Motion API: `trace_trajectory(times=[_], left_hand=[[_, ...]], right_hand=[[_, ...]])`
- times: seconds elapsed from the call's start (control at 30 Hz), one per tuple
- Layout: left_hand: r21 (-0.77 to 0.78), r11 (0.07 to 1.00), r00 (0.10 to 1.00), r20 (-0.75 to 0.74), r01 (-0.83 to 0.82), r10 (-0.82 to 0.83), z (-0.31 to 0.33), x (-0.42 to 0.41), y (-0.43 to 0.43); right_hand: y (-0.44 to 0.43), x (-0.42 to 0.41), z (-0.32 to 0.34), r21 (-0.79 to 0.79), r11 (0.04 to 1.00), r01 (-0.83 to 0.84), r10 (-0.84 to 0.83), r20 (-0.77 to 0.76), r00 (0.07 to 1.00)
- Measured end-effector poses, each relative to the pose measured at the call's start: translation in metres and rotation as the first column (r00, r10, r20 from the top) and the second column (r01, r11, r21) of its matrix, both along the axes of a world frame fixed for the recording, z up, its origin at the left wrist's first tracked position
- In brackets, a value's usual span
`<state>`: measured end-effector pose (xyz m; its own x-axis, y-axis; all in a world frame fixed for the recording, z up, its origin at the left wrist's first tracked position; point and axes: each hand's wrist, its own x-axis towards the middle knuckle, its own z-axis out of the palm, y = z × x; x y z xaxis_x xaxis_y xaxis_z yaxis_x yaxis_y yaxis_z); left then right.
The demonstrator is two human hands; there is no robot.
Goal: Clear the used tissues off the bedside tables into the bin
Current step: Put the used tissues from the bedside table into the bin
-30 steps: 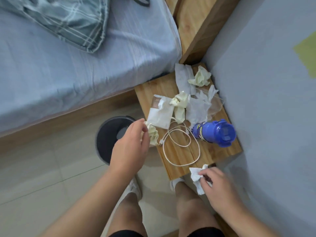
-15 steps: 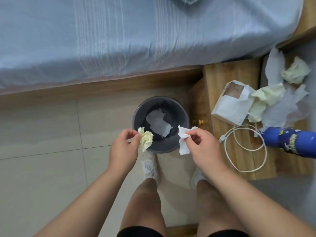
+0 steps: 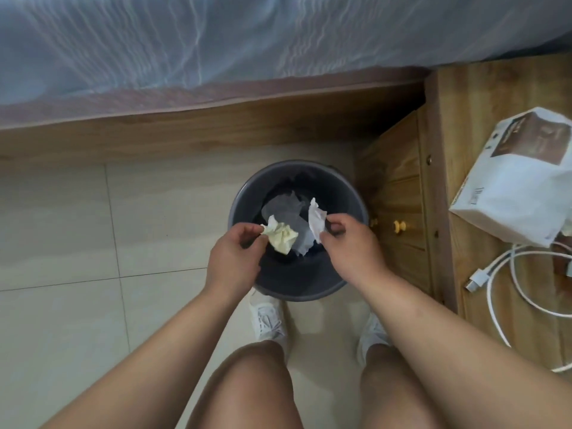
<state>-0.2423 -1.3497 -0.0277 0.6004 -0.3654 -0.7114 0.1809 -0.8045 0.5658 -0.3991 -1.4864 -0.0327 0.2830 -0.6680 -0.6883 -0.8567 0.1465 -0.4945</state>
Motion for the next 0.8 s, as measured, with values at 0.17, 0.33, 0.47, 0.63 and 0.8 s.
trace_trajectory(times=[0.17, 0.33, 0.47, 0.63, 0.8], left_hand=[[-0.003, 1.000, 0.999, -0.015, 0.030, -0.030, 0.006, -0.003, 0.000], [-0.013, 0.999, 0.999, -0.029, 0.042, -0.043, 0.055, -0.018, -0.006], [-0.048, 0.996, 0.995, -0.061, 0.081, -0.084, 0.110, -0.041, -0.015], [-0.099, 0.966, 0.969, -0.048, 0.237, -0.243, 0.174, -0.077, -0.051], [-0.145, 0.918, 0.927, -0.017, 0.370, -0.376, 0.218, -0.123, -0.104]], right_hand=[[-0.001, -0.007, 0.005, 0.061, 0.997, 0.047, -0.046, -0.010, 0.999], [0.002, -0.020, 0.056, 0.096, 0.991, 0.095, -0.097, 0.018, 0.995], [0.003, -0.043, 0.121, 0.074, 0.992, 0.101, -0.104, 0.035, 0.994], [0.001, -0.090, 0.192, 0.083, 0.981, 0.177, -0.186, 0.118, 0.975], [-0.004, -0.171, 0.230, 0.109, 0.958, 0.266, -0.273, 0.059, 0.960]])
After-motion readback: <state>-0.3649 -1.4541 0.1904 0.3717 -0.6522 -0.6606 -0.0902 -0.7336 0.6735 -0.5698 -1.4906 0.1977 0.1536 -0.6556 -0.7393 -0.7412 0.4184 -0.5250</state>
